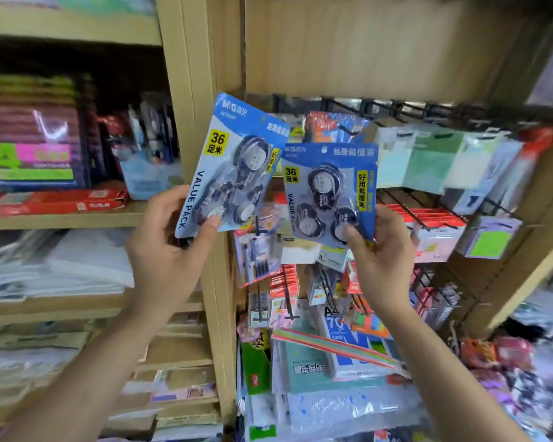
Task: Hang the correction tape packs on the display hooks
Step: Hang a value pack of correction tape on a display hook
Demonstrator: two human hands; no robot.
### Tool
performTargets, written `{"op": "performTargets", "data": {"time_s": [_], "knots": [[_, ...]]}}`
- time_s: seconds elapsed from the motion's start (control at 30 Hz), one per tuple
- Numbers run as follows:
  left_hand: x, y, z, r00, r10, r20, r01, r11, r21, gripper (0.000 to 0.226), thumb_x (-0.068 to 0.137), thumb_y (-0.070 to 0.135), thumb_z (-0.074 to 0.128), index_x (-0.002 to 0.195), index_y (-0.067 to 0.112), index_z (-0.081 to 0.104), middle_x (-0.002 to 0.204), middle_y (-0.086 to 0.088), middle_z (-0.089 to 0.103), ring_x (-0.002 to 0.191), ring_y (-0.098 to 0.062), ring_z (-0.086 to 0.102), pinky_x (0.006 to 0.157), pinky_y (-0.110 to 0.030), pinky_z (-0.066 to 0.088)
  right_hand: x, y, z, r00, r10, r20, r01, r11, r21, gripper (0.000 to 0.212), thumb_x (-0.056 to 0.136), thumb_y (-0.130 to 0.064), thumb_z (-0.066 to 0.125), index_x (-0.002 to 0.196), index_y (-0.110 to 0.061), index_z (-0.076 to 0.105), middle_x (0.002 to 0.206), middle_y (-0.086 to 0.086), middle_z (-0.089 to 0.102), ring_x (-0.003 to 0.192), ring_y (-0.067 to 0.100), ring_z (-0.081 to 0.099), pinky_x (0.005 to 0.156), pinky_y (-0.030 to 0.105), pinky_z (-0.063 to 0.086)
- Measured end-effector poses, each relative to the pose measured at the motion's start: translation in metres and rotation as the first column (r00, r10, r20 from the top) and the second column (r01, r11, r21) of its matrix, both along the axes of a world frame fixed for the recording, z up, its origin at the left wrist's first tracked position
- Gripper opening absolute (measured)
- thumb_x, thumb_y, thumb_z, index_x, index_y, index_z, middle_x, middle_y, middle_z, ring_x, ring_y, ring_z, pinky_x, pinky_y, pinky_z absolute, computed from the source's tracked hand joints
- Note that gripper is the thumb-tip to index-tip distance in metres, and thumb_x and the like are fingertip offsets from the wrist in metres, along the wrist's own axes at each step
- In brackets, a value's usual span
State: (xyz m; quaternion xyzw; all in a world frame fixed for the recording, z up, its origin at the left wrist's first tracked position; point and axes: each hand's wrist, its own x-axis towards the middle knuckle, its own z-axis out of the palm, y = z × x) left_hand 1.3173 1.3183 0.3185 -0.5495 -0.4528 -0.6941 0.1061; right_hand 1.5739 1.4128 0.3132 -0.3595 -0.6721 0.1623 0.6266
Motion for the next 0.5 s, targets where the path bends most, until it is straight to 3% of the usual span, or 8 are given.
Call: {"op": "performTargets", "data": {"time_s": [0.13,0.27,0.43,0.5], "knots": [[-0.012,0.019,0.045,0.999,0.0,-0.053,0.005,0.996,0.089,0.043,0.087,0.021,0.075,0.12,0.042,0.056,0.11,0.029,0.069,0.1,-0.002,0.069,0.088,-0.03,0.055,-0.002,0.011,0.033,0.993,0.048,-0.111,-0.047,0.999,0.008,0.028,0.089,-0.008,0.072,0.11,-0.019,0.056,0.094,-0.011,0.064,0.082,-0.001,0.062,0.073,0.01,0.046],[-0.021,0.038,0.091,0.998,0.001,-0.055,0.011,0.977,0.215,0.042,0.089,0.021,0.075,0.122,0.039,0.057,0.111,0.012,0.07,0.098,-0.01,0.07,0.087,-0.037,0.056,0.001,0.022,0.066,0.989,0.019,-0.15,-0.009,0.997,0.071,0.028,0.09,-0.011,0.071,0.111,-0.024,0.056,0.097,-0.009,0.067,0.085,0.006,0.065,0.076,0.019,0.051],[-0.027,0.062,0.146,0.997,0.075,-0.034,-0.058,0.934,0.352,0.04,0.088,0.023,0.078,0.115,0.042,0.055,0.103,0.005,0.069,0.09,-0.011,0.069,0.082,-0.047,0.058,0.0,0.028,0.11,0.984,0.016,-0.178,0.018,0.982,0.19,0.029,0.09,-0.008,0.07,0.111,-0.023,0.056,0.1,-0.011,0.066,0.087,-0.002,0.063,0.076,0.011,0.048],[-0.028,0.073,0.165,0.995,0.091,-0.046,-0.066,0.919,0.388,0.037,0.088,0.024,0.078,0.111,0.041,0.055,0.102,0.011,0.068,0.089,-0.008,0.068,0.081,-0.047,0.058,0.001,0.032,0.127,0.979,0.029,-0.199,0.018,0.973,0.23,0.03,0.09,-0.006,0.07,0.112,-0.02,0.056,0.101,-0.008,0.067,0.087,-0.003,0.063,0.077,0.01,0.047]]}}
